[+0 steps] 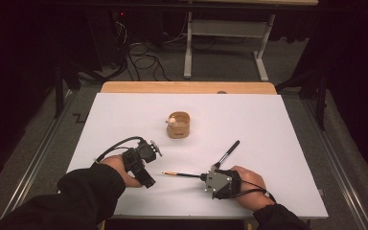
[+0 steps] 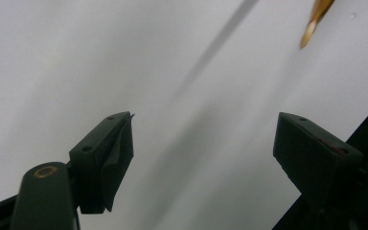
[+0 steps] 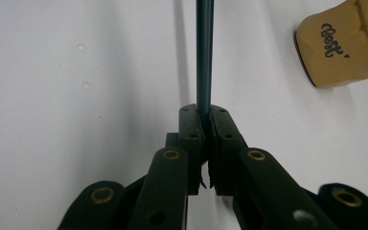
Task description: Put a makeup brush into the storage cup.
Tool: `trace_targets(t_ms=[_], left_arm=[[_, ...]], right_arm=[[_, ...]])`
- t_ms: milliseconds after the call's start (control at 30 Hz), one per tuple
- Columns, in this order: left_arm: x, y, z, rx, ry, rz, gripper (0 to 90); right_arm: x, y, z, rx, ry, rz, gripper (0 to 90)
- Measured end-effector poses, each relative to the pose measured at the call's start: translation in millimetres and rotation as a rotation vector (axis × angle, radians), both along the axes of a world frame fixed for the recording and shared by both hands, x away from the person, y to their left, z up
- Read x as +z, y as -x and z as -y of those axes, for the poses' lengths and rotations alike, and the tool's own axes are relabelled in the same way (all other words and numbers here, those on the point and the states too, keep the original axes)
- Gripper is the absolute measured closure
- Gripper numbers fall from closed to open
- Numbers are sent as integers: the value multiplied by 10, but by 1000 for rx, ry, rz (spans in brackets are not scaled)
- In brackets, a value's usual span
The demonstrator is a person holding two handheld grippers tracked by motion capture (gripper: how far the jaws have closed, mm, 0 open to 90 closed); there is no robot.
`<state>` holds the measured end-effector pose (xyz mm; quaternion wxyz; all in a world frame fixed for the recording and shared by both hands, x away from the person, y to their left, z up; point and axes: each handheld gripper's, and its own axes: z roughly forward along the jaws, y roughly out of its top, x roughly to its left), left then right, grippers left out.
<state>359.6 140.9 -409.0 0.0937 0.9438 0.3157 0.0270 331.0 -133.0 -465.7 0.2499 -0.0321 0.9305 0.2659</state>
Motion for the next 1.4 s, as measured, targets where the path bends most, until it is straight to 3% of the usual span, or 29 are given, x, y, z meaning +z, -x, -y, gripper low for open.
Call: trace_targets(t_ms=[567, 733, 867, 1067, 1400], left_arm=[[-229, 3, -256, 73, 15, -18, 209], [-277, 25, -335, 113, 105, 10, 208], [-296, 39, -401, 137, 153, 40, 198], [-291, 31, -445, 182, 213, 120, 170], [-320, -27, -491, 279, 374, 239, 157]], right_arm=[[-17, 7, 2, -12, 6, 0, 871], [-17, 5, 10, -22, -3, -1, 870], [-16, -6, 16, -25, -4, 4, 870], [-10, -14, 22, -37, -9, 6, 870], [-3, -30, 46, -70, -32, -1, 870]])
